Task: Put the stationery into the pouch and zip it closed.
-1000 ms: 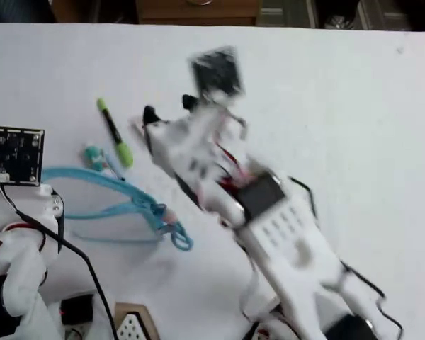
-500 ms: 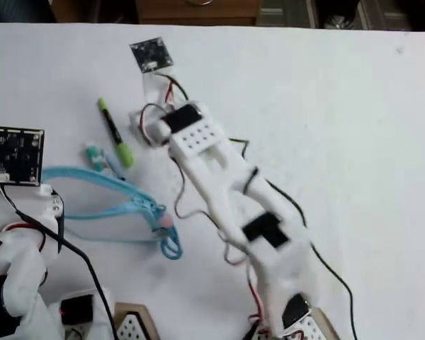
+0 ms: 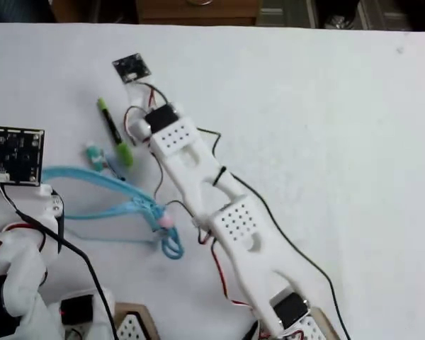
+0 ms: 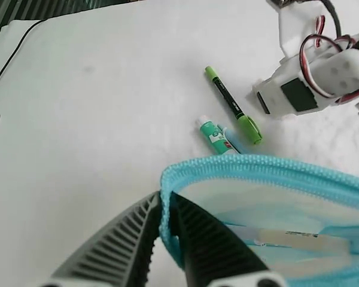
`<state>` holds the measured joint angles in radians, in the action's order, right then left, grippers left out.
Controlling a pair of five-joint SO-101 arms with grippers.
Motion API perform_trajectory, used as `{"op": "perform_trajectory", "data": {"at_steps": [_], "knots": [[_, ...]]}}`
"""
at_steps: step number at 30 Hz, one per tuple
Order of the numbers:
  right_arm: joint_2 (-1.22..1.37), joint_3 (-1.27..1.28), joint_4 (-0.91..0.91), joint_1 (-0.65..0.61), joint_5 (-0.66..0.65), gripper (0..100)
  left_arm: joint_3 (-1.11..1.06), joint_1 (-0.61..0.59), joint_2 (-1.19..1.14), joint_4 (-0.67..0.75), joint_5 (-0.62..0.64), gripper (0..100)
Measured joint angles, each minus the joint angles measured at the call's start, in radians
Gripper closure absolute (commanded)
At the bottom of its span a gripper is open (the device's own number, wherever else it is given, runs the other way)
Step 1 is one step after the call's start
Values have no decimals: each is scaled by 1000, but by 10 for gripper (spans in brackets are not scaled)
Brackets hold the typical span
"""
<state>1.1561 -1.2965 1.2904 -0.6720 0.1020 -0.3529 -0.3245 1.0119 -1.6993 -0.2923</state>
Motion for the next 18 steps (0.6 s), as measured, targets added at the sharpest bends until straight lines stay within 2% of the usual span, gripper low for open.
{"op": "perform_trajectory", "data": {"at_steps": [6,10,13,18], "knots": [[114,-81,14,-17,0,792,0,0,0,0,0,978],[127,-97,23,0,-2,984,0,0,0,0,0,978],[127,-98,28,8,-2,956,0,0,0,0,0,978],[109,-98,81,6,-2,984,0,0,0,0,0,978]]}}
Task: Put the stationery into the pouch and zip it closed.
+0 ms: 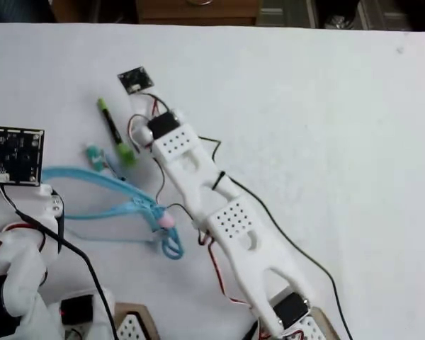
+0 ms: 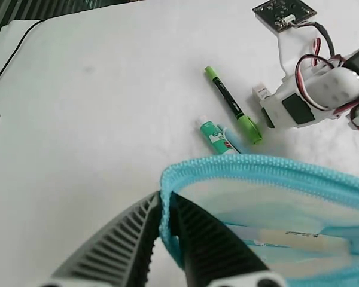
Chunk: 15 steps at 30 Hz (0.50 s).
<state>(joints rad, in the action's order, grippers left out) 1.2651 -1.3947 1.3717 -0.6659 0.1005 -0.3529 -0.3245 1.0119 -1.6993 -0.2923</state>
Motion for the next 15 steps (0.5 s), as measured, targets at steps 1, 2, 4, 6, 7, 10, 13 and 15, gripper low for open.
{"op": "perform_trajectory", "data": {"at_steps": [1,2,4,6,7,10,13,15], "knots": [[-11,0,14,-2,0,983,0,0,0,0,0,978],[-26,2,29,-2,0,983,0,0,0,0,0,978],[-66,2,68,-2,0,983,0,0,0,0,0,978],[-117,2,120,-2,0,983,0,0,0,0,0,978],[-140,2,149,-2,0,983,0,0,0,0,0,978],[-213,2,261,-3,-9,982,0,0,0,0,0,978],[-301,2,364,-2,-51,982,0,0,0,0,0,978],[-376,2,374,9,-60,982,0,0,0,0,0,978]]}}
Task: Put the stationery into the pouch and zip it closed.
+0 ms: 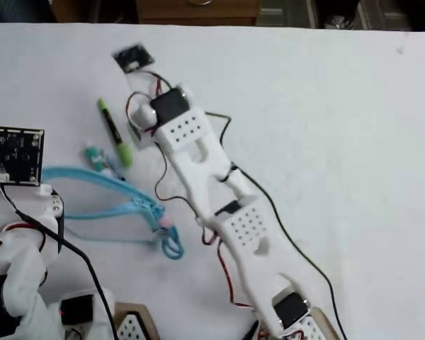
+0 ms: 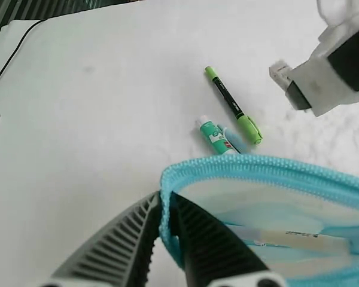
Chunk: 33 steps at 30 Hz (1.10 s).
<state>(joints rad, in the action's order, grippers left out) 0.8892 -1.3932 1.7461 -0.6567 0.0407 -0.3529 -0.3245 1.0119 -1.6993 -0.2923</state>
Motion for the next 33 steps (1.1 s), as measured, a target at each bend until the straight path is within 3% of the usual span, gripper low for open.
{"op": "perform_trajectory", "data": {"at_steps": [10,25,33], "knots": [[-477,127,5,43,-6,982,0,0,0,0,0,978],[-1464,1163,-14,41,68,982,0,0,0,0,0,978],[-2013,1835,-293,41,61,982,0,0,0,0,0,978]]}}
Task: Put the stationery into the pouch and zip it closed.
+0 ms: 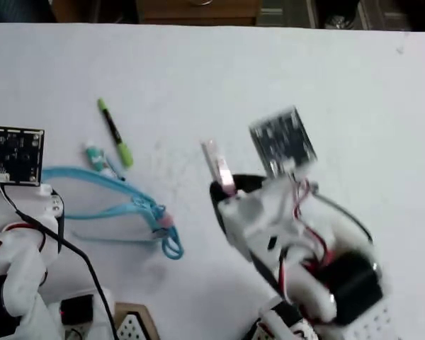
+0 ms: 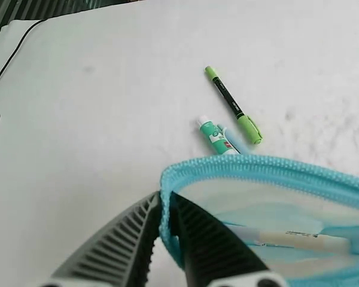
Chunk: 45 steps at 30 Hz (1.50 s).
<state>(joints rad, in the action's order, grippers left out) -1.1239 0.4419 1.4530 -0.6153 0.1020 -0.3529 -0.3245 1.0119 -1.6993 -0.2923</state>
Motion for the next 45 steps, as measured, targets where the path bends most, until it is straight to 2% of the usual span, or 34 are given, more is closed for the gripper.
{"op": "perform_trajectory", "data": {"at_steps": [4,8,16,23,27,34,41,45], "knots": [[-255,296,-239,0,-46,982,0,0,0,0,0,978],[-327,338,-400,-74,-41,982,0,0,0,0,0,978],[-141,293,-571,-252,167,982,0,0,0,0,0,978],[28,265,-845,-273,322,982,0,0,0,0,0,978],[92,265,-907,-318,374,982,0,0,0,0,0,978],[103,351,-937,-391,394,982,0,0,0,0,0,978],[101,523,-1135,-388,364,982,0,0,0,0,0,978],[98,591,-1188,-393,345,982,0,0,0,0,0,978]]}}
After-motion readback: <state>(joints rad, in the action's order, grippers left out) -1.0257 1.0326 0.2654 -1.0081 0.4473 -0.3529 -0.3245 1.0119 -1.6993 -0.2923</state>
